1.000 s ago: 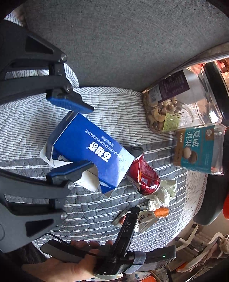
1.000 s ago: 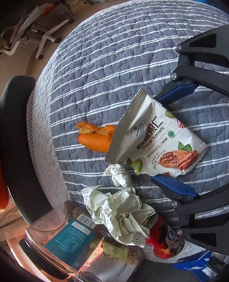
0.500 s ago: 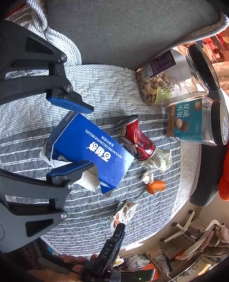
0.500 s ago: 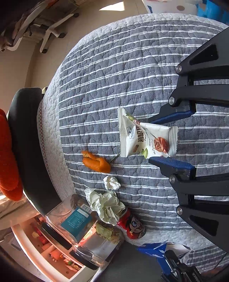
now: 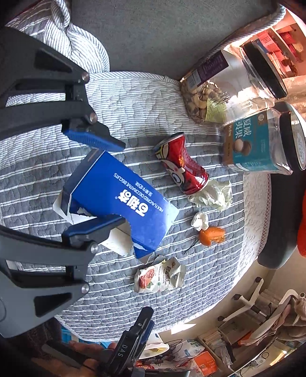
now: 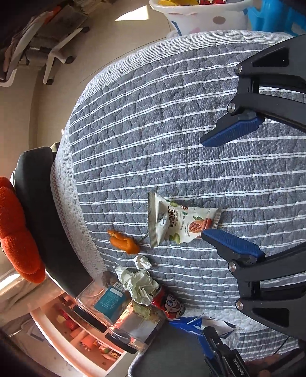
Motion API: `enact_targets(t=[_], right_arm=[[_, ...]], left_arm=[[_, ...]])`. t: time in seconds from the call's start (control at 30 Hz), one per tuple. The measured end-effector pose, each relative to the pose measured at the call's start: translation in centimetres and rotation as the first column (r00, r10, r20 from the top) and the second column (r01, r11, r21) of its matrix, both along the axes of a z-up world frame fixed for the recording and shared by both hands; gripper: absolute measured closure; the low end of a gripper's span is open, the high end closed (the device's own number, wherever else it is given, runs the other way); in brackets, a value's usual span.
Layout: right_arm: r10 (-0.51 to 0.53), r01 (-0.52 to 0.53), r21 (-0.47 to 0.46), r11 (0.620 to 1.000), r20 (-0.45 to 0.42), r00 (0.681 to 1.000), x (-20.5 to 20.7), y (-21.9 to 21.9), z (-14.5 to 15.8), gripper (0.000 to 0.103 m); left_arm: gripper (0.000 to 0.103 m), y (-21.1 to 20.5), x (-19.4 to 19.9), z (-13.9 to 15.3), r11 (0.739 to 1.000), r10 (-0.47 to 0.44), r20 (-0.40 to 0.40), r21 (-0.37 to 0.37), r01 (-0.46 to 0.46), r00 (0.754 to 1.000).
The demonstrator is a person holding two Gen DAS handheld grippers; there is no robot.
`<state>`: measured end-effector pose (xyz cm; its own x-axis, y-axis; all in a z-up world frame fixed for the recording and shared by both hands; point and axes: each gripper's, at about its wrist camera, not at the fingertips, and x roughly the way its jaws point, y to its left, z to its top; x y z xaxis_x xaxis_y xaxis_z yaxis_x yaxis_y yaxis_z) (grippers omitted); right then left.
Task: Collect trash
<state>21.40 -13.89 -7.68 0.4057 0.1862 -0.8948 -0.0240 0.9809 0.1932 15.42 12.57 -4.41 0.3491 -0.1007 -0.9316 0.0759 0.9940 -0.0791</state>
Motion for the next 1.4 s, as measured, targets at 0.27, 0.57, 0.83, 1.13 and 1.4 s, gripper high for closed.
enact_targets(t=[0.27, 0.57, 0.83, 1.13, 1.4], right_arm=[[0.114, -0.115, -0.093, 0.989, -0.01, 0.993, 2.0, 5.1, -2.7, 0.015], [0.137, -0.143, -0.223, 0.964, -0.042, 0.99, 3.8, 7.7, -6.1, 0.016], [0.168, -0.163, -0.17, 0.972, 0.016, 0.986, 3.3, 6.5, -3.7, 0.059], [0.158, -0.149, -0.129, 0.98, 0.056, 0.986, 1.0, 2.2, 0.1, 0.085], [0.106, -0.105, -0.032, 0.994, 0.052, 0.993, -1.1, -2.3, 2.1, 0.094]], left_arm=[[0.047, 1.8, -0.1, -0.9, 1.0, 0.023, -0.02, 0.021, -0.023, 1.0], [0.047, 3.2, 0.5, -1.9, 0.998, 0.041, -0.047, 0.041, -0.039, 0.998], [0.047, 2.3, 0.7, -1.7, 0.999, 0.02, -0.048, 0.034, -0.019, 0.999], [0.047, -0.2, 0.6, -0.8, 1.0, -0.016, -0.035, -0.002, 0.016, 0.999], [0.047, -2.8, 0.7, 0.2, 0.998, -0.037, -0.023, -0.044, 0.036, 0.999]])
